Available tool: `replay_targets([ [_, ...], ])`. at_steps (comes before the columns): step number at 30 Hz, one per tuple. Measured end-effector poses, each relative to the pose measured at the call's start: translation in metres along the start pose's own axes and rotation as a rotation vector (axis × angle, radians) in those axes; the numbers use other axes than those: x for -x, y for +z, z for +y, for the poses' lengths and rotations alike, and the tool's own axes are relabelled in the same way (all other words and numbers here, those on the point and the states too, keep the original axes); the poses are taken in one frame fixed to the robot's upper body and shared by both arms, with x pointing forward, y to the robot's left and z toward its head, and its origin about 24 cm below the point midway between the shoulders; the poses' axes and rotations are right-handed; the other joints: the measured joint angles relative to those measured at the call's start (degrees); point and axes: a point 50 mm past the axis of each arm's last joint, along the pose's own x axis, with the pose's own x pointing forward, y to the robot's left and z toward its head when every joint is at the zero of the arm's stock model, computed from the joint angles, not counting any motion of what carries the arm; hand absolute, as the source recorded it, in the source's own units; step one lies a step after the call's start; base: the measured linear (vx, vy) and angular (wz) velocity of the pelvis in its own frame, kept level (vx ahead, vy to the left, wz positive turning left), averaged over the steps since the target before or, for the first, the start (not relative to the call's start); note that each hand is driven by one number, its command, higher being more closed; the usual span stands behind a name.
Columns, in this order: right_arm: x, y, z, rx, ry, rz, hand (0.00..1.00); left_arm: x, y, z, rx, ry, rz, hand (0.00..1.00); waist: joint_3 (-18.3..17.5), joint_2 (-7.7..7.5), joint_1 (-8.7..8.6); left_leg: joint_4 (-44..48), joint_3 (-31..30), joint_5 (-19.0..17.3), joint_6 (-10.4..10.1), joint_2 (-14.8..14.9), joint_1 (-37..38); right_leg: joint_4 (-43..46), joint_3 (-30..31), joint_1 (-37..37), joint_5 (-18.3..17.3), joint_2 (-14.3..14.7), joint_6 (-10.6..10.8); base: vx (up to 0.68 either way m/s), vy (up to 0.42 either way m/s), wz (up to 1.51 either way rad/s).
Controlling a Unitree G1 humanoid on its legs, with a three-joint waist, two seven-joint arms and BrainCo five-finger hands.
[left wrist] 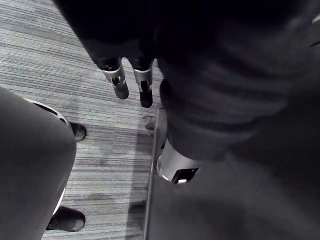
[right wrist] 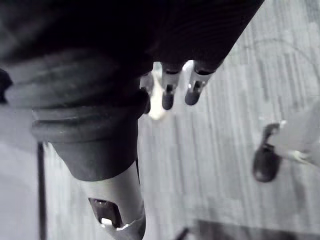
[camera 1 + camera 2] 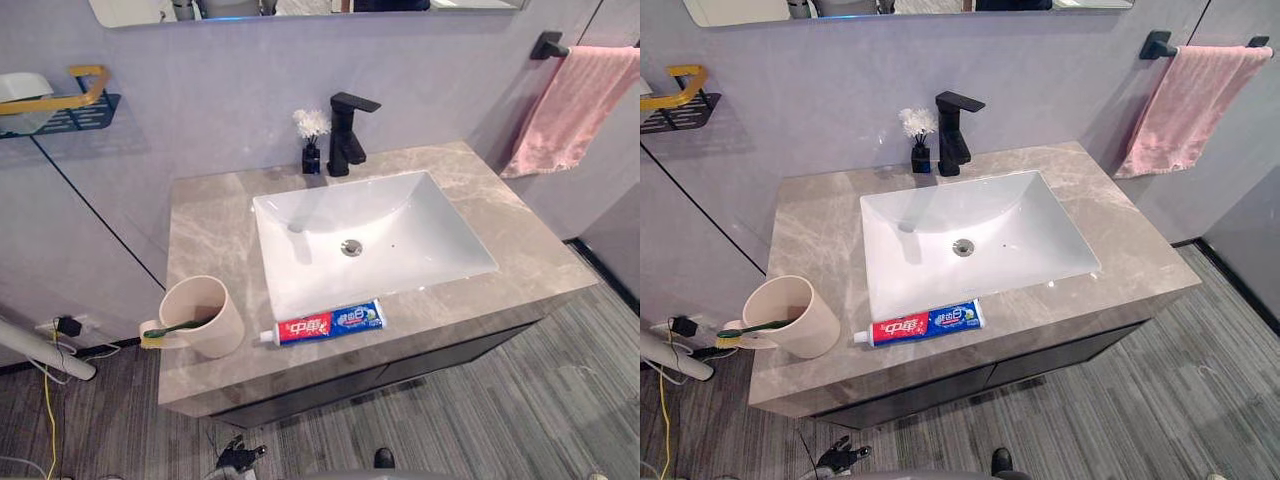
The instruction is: Organize washtable
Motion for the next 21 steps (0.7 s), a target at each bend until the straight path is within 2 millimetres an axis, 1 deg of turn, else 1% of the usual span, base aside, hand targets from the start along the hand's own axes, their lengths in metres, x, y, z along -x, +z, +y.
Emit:
replay_targets([
  [1, -0.002, 0.014, -0.008, -0.087, -0.041, -0.040, 0.00, 0.001, -0.002, 0.003, 0.009, 0.011, 0.003, 0.00, 0.01, 0.03, -0.20, -0.06, 0.16, -0.01, -0.01, 0.13, -0.02, 0.00, 0.02, -0.12, 0.00, 0.11, -0.01, -0.05, -0.043, -0.06],
  [2, -0.003, 0.022, -0.011, -0.126, -0.061, -0.061, 0.00, 0.001, -0.002, 0.005, 0.014, 0.017, 0.003, 0.00, 0.03, -0.01, -0.47, -0.17, 0.16, 0.00, 0.00, 0.12, -0.08, 0.01, 0.04, -0.26, 0.00, 0.21, -0.01, -0.04, -0.046, -0.05],
  [4, -0.006, 0.051, -0.016, -0.218, -0.093, -0.134, 0.00, 0.002, -0.006, 0.010, 0.035, 0.037, 0.016, 0.00, 0.08, 0.11, -1.78, -0.36, 0.03, 0.00, 0.00, 0.31, -0.25, 0.01, 0.02, -0.51, 0.00, 0.44, -0.02, -0.02, -0.046, -0.03],
  [6, -0.006, 0.090, -0.014, -0.278, -0.102, -0.237, 0.00, 0.003, -0.009, 0.014, 0.046, 0.053, 0.023, 0.00, -0.02, 0.24, -2.43, -0.37, -0.06, 0.01, 0.02, 0.37, -0.87, 0.01, 0.10, -1.20, 0.03, 0.74, -0.06, -0.01, -0.052, -0.03],
  [7, -0.005, 0.100, -0.012, -0.282, -0.099, -0.270, 0.00, 0.003, -0.009, 0.015, 0.042, 0.055, 0.023, 0.00, -0.07, 0.30, -2.53, -0.30, -0.16, 0.01, 0.02, 0.33, -1.12, 0.01, 0.04, -1.38, 0.04, 0.77, -0.07, 0.00, -0.037, 0.04],
  [8, -0.002, 0.122, -0.006, -0.292, -0.080, -0.348, 0.00, 0.004, -0.012, 0.017, 0.036, 0.062, 0.030, 0.00, -0.12, 0.36, -3.13, -0.25, -0.43, 0.02, 0.04, 0.29, -1.33, 0.02, -0.02, -1.37, 0.05, 0.88, -0.11, 0.02, -0.032, 0.06],
  [9, 0.005, 0.146, 0.006, -0.299, -0.042, -0.446, 0.00, 0.005, -0.014, 0.019, 0.040, 0.073, 0.036, 0.00, -0.23, 0.46, -3.60, -0.18, -0.76, 0.03, 0.04, 0.33, -1.45, 0.02, -0.08, -1.33, 0.05, 0.94, -0.11, 0.02, -0.036, 0.03],
  [10, 0.009, 0.159, 0.013, -0.306, -0.020, -0.496, 0.00, 0.005, -0.015, 0.020, 0.043, 0.077, 0.037, 0.00, -0.25, 0.48, -3.61, -0.17, -0.85, 0.03, 0.05, 0.33, -1.46, 0.02, -0.02, -1.33, 0.06, 0.97, -0.12, 0.00, -0.036, 0.01],
  [12, 0.037, 0.209, 0.046, -0.301, 0.088, -0.721, 0.00, 0.006, -0.018, 0.023, 0.045, 0.095, 0.044, 0.00, -0.36, 0.33, -3.64, -0.14, -1.17, 0.05, 0.07, 0.31, -1.66, 0.02, -0.07, -1.42, 0.08, 0.96, -0.16, -0.01, -0.016, 0.00],
  [13, 0.044, 0.219, 0.054, -0.291, 0.114, -0.771, 0.00, 0.006, -0.018, 0.024, 0.045, 0.098, 0.044, 0.00, -0.41, 0.24, -3.50, 0.00, -1.17, 0.04, 0.07, 0.32, -1.69, 0.01, -0.12, -1.65, 0.09, 0.94, -0.16, -0.04, -0.018, 0.01],
  [14, 0.060, 0.237, 0.070, -0.253, 0.156, -0.867, 0.00, 0.008, -0.022, 0.028, 0.046, 0.107, 0.050, 0.00, -1.03, -0.03, -3.41, 0.05, -1.17, 0.05, 0.07, 0.32, -2.08, 0.01, -0.12, -2.14, 0.11, 0.92, -0.19, -0.03, -0.020, 0.01],
  [16, 0.088, 0.259, 0.098, -0.216, 0.225, -1.001, 0.00, 0.011, -0.030, 0.034, 0.051, 0.125, 0.070, 0.00, -1.73, -0.46, -3.25, 0.07, -1.34, 0.05, 0.07, 0.32, -2.28, 0.01, -0.29, -2.28, 0.11, 0.89, -0.19, 0.00, -0.012, 0.02],
  [17, 0.095, 0.263, 0.104, -0.198, 0.234, -1.037, 0.00, 0.012, -0.032, 0.036, 0.051, 0.129, 0.077, 0.00, -1.87, -0.59, -3.17, 0.07, -1.42, 0.05, 0.07, 0.32, -2.32, 0.01, -0.36, -2.28, 0.11, 0.87, -0.19, 0.00, -0.021, 0.06],
  [18, 0.106, 0.268, 0.114, -0.168, 0.255, -1.088, 0.00, 0.013, -0.036, 0.038, 0.052, 0.135, 0.085, 0.00, -1.96, -0.71, -3.07, 0.10, -1.59, 0.05, 0.08, 0.30, -2.38, 0.01, -0.55, -2.28, 0.11, 0.81, -0.19, -0.01, -0.019, 0.10],
  [19, 0.121, 0.273, 0.127, -0.117, 0.289, -1.159, 0.00, 0.015, -0.039, 0.040, 0.052, 0.140, 0.094, 0.00, -2.03, -0.82, -3.06, 0.17, -2.02, 0.07, 0.11, 0.30, -2.61, 0.01, -1.02, -2.29, 0.11, 0.64, -0.19, -0.01, -0.019, 0.18],
  [20, 0.133, 0.276, 0.136, -0.082, 0.314, -1.215, 0.00, 0.015, -0.041, 0.041, 0.053, 0.141, 0.102, 0.00, -2.10, -0.83, -3.02, 0.30, -2.57, 0.12, 0.19, 0.31, -2.93, 0.01, -1.64, -2.30, 0.11, 0.45, -0.18, -0.01, -0.018, 0.25],
  [21, 0.150, 0.277, 0.148, -0.044, 0.361, -1.285, 0.00, 0.016, -0.042, 0.041, 0.054, 0.141, 0.110, 0.00, -2.13, -0.85, -3.03, 0.34, -3.02, 0.19, 0.31, 0.23, -3.17, 0.01, -2.09, -2.32, 0.12, 0.27, -0.18, -0.01, -0.018, 0.22],
])
